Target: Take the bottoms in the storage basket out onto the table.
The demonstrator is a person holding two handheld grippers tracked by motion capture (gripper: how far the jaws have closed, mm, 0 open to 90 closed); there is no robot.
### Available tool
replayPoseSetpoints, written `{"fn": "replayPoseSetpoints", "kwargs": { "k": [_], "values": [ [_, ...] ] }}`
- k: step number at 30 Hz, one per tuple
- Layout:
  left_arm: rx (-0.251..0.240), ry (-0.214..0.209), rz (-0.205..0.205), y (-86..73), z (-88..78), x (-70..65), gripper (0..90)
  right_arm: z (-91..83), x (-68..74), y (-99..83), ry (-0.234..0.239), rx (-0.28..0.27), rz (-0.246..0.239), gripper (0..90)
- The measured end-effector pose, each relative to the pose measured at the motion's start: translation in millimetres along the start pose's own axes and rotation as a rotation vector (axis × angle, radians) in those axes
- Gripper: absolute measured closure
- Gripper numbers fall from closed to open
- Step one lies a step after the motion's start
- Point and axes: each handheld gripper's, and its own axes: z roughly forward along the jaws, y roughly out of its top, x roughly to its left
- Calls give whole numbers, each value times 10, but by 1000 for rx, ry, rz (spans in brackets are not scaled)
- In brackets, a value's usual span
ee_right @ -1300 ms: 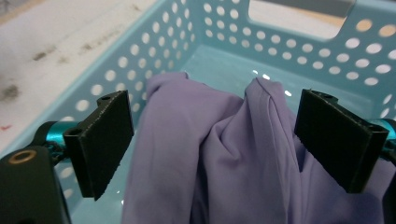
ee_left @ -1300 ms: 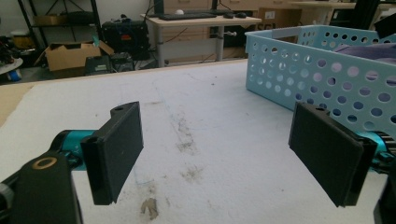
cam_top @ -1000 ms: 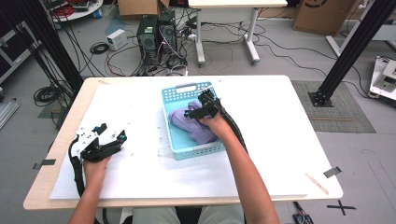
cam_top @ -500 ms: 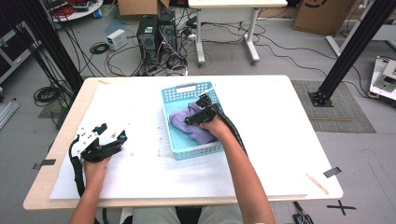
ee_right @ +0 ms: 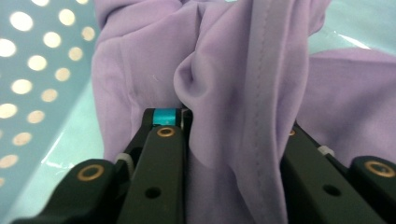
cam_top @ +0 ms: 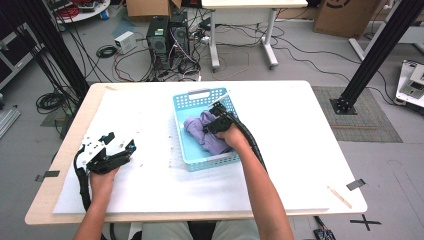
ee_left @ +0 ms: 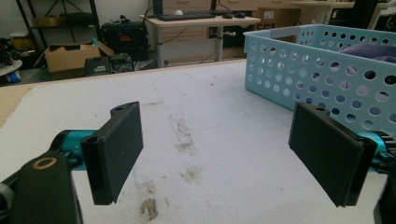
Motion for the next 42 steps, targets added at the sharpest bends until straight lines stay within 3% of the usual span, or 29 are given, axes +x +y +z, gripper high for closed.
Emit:
{"fn": "replayPoseSetpoints", "kwargs": {
  "k": [2, 8, 10, 16, 18, 31, 34, 35, 36, 37, 39, 42],
  "values": [
    [0, -1, -1, 0, 0, 1, 177, -21, 0, 2, 0, -10, -5, 789],
    [-1, -1, 0, 0, 0, 0, 177, -264, 62, 34, -12, -139, -66, 799],
    [-1, -1, -1, -1, -1, 0, 178, -298, 60, 34, -7, -156, -65, 800],
    [-3, -2, -4, -1, 0, 2, 177, -527, 32, 31, 38, -283, -50, 800],
    [-3, -3, -3, -1, 0, 4, 177, -662, 16, 24, 63, -351, -49, 799],
    [-3, -2, -2, -1, -1, -1, 177, -1108, -28, -57, 159, -503, -78, 797],
    [-5, -2, -4, -1, 0, 0, 178, -1348, -53, -84, 173, -562, -87, 795],
    [-5, -2, -4, -1, 0, 0, 177, -1348, -53, -84, 173, -562, -87, 795],
    [-6, -3, -6, -1, 0, 0, 177, -1506, -75, -111, 171, -603, -84, 795],
    [-4, -3, -3, -1, -1, 2, 177, -1506, -75, -111, 171, -603, -84, 795],
    [-5, -3, -3, -1, -1, 2, 177, -1726, -116, -167, 173, -667, -68, 794],
    [-5, -5, -5, -1, -1, 2, 177, -1974, -173, -246, 130, -718, -63, 794]
  ]
}}
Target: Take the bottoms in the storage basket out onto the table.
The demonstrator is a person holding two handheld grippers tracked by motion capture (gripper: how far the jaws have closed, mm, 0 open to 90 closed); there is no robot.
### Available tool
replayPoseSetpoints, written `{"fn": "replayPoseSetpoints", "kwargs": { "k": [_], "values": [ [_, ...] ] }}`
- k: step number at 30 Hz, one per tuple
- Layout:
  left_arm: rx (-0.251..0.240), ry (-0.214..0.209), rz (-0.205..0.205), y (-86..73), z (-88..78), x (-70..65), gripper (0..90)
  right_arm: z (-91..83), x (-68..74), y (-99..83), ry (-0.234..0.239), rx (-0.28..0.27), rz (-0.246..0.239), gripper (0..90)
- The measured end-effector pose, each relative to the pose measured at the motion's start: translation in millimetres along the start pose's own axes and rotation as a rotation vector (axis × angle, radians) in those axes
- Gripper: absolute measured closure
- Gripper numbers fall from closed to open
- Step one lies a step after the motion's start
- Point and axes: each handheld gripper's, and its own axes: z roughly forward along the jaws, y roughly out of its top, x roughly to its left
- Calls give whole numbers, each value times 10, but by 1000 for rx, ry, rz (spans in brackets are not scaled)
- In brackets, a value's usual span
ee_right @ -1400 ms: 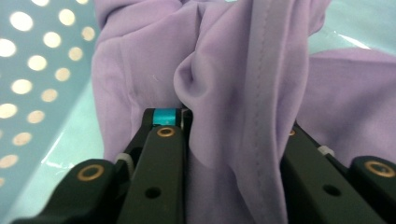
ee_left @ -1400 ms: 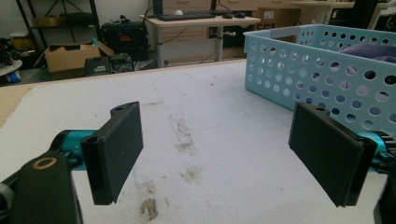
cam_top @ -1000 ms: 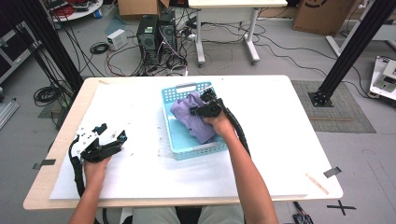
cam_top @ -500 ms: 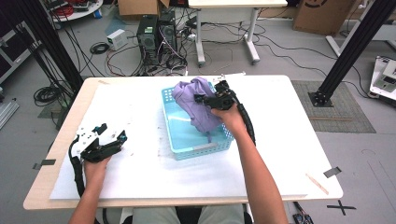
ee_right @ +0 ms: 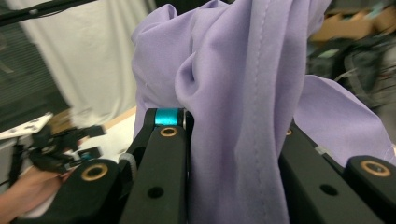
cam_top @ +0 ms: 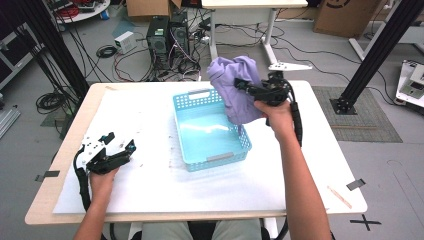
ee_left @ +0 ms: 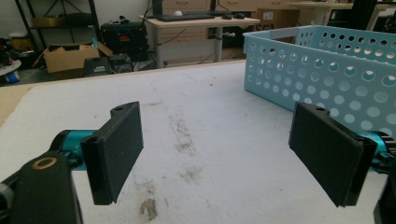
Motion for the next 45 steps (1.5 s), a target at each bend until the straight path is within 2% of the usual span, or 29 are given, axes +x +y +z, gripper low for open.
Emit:
{"fn": "replayPoseSetpoints", "kwargs": {
  "k": [2, 4, 5, 6, 7, 8, 9, 10, 14, 17, 19, 20, 21, 23, 24, 25, 27, 28, 29, 31, 32, 33, 34, 35, 36, 41, 42, 43, 45],
  "values": [
    [0, 0, 1, 0, 0, 2, 177, -155, -48, 34, -45, -11, -12, 792],
    [2, -1, -1, 0, -2, 3, 178, -229, -78, 34, -65, -12, -9, 791],
    [1, 0, -1, 0, -1, 2, 177, -361, -157, 5, -102, -8, 1, 787],
    [1, 0, -1, 0, -1, 2, 177, -361, -157, 5, -102, -8, 1, 787],
    [4, 0, 0, 1, -3, 3, 177, -422, -196, -23, -123, -7, 2, 785],
    [2, 1, 0, 0, 0, 2, 177, -546, -285, -110, -159, -5, 8, 781],
    [2, 2, -1, 0, 0, 2, 177, -546, -285, -110, -159, -5, 8, 781],
    [3, 1, 0, 1, 1, 2, 177, -630, -352, -194, -185, 1, 16, 777],
    [5, 5, 1, 1, 2, 0, 178, -771, -492, -407, -245, 21, 49, 766],
    [3, 7, -2, 1, 4, -4, 177, -824, -557, -517, -266, 30, 68, 764],
    [6, 7, 5, 2, 2, -2, 177, -875, -648, -678, -295, 46, 90, 763],
    [6, 7, 5, 2, 2, -2, 177, -875, -648, -678, -295, 46, 90, 763],
    [5, 7, 5, 2, 2, -2, 177, -884, -690, -783, -312, 65, 110, 761],
    [4, 7, 2, 1, 3, -3, 177, -880, -710, -837, -317, 74, 115, 760],
    [5, 6, 6, 1, 1, -1, 178, -855, -736, -947, -321, 101, 121, 756],
    [5, 6, 6, 1, 1, -1, 177, -855, -736, -947, -321, 101, 121, 756],
    [4, 6, 5, 1, 2, -5, 177, -807, -766, -1104, -331, 135, 128, 749],
    [4, 6, 5, 1, 2, -5, 177, -807, -766, -1104, -331, 135, 128, 749],
    [4, 5, 6, 2, 1, -4, 177, -785, -783, -1188, -332, 143, 133, 729],
    [3, 6, 3, 1, 3, -6, 177, -777, -784, -1218, -335, 145, 134, 692],
    [7, 6, 7, 2, 0, -1, 177, -758, -766, -1251, -364, 155, 110, 544],
    [5, 8, 2, 1, 4, -3, 177, -753, -750, -1253, -378, 165, 97, 479],
    [5, 8, 2, 1, 4, -3, 177, -753, -750, -1253, -378, 165, 97, 479],
    [6, 7, 2, 3, 6, -3, 177, -768, -712, -1245, -406, 168, 79, 363],
    [13, 7, 2, 5, 11, 1, 178, -789, -695, -1239, -414, 162, 78, 325],
    [15, 19, 6, 5, 14, -15, 175, -957, -617, -1212, -430, 117, 50, 213],
    [15, 19, 6, 5, 14, -15, 174, -957, -617, -1212, -430, 117, 50, 213],
    [17, 28, 17, 6, 16, -22, 174, -1032, -580, -1221, -426, 112, 21, 209],
    [28, 41, 33, 10, 25, -46, 174, -1082, -554, -1237, -423, 114, 2, 206]
  ]
}}
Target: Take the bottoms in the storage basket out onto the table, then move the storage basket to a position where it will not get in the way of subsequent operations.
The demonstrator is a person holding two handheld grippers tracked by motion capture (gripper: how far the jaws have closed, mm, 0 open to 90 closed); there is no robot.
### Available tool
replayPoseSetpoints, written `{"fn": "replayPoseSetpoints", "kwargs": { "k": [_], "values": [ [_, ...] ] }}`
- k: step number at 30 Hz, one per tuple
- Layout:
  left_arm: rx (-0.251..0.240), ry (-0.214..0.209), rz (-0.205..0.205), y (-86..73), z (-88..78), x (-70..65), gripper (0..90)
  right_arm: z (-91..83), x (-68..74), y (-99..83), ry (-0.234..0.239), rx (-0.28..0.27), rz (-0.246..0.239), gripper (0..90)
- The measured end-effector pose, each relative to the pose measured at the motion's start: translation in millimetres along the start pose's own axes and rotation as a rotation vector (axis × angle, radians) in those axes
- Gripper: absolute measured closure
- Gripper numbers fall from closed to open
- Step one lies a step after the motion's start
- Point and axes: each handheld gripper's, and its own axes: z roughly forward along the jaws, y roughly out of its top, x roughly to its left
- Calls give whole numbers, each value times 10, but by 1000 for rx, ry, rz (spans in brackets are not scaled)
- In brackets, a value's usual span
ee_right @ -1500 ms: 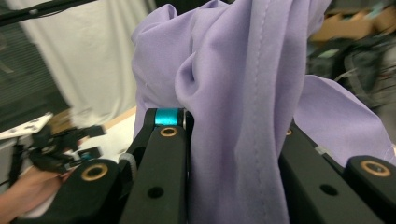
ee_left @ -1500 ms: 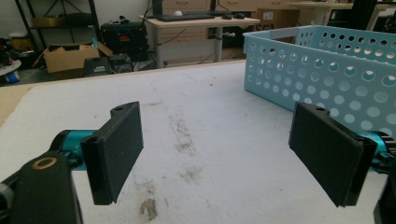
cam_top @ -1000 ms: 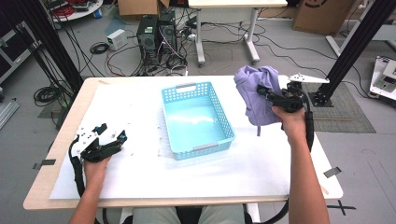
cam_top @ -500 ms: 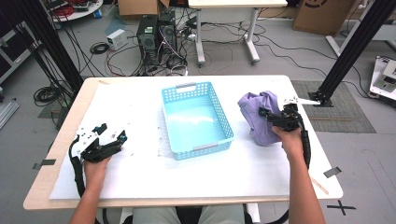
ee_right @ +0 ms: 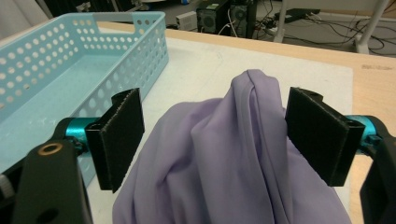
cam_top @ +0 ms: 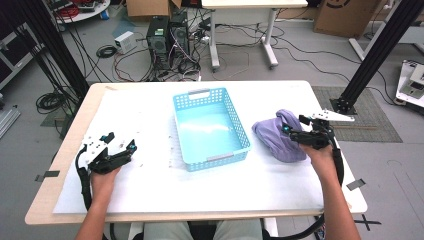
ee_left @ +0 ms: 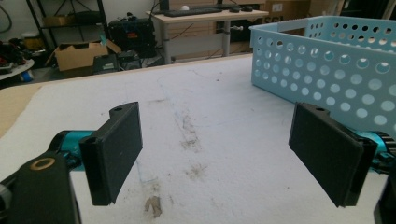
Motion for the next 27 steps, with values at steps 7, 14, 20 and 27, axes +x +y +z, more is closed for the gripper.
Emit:
{"fn": "replayPoseSetpoints", "kwargs": {
  "k": [7, 14, 20, 27],
  "values": [
    [24, 10, -21, 10, 22, 15, 174, -127, 29, -54, 30, -1, -42, 206],
    [21, 33, -17, 29, -1, 9, 175, -128, 34, -21, 35, -11, -34, 207],
    [24, 41, -25, 63, -23, 11, 174, -106, 78, 0, 47, -8, -49, 206],
    [9, 23, -13, 212, -56, -54, 174, -80, 196, 10, 66, -17, -69, 207]
  ]
}}
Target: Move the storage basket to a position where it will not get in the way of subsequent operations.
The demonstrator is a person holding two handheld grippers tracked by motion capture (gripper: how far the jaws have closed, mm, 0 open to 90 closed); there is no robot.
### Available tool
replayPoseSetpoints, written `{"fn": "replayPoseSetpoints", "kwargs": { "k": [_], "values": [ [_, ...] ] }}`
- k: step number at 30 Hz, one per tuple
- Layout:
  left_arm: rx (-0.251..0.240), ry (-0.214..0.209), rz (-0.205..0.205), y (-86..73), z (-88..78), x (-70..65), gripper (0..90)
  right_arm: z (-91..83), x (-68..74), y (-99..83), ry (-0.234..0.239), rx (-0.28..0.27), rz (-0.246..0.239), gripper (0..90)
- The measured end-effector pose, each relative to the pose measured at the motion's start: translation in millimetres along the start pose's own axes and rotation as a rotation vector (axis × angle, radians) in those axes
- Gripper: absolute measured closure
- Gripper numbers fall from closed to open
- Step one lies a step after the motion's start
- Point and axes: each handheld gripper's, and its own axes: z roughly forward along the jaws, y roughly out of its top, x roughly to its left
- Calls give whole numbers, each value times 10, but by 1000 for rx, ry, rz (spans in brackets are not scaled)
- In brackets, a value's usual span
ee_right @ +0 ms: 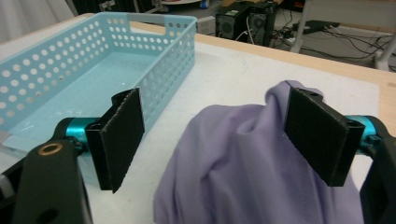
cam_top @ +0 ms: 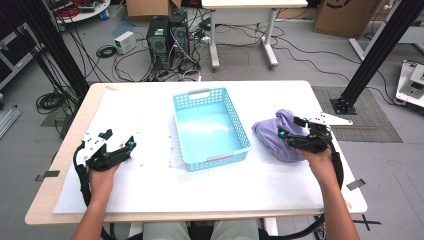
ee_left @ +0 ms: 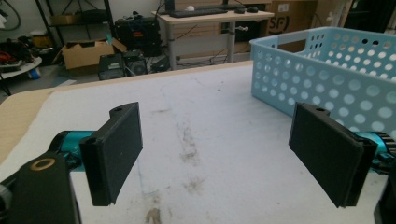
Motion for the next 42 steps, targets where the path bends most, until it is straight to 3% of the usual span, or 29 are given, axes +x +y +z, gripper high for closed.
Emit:
{"fn": "replayPoseSetpoints", "kwargs": {
  "k": [5, 10, 14, 22, 27, 35, 38, 40, 42],
  "values": [
    [17, -32, -30, 40, -4, -34, 174, 57, 105, 11, 42, 7, -8, 207],
    [10, -35, -25, 56, -63, -93, 175, 116, 221, -5, 95, 8, 1, 208],
    [13, -39, -18, 82, -102, -132, 175, 169, 337, -59, 162, 18, -30, 209],
    [22, -53, -11, 96, -98, -179, 177, 316, 447, -259, 206, 50, -16, 211],
    [18, -59, -10, 103, -90, -182, 177, 404, 508, -231, 228, 58, -23, 249],
    [22, -75, -10, 106, -67, -196, 177, 627, 575, -173, 256, 116, -15, 280],
    [20, -78, -10, 119, -67, -201, 177, 772, 639, -151, 305, 147, 1, 373],
    [15, -81, -11, 139, -69, -205, 177, 804, 697, -137, 290, 151, -10, 333],
    [14, -84, -10, 149, -68, -202, 177, 809, 717, -130, 308, 152, -8, 375]
  ]
}}
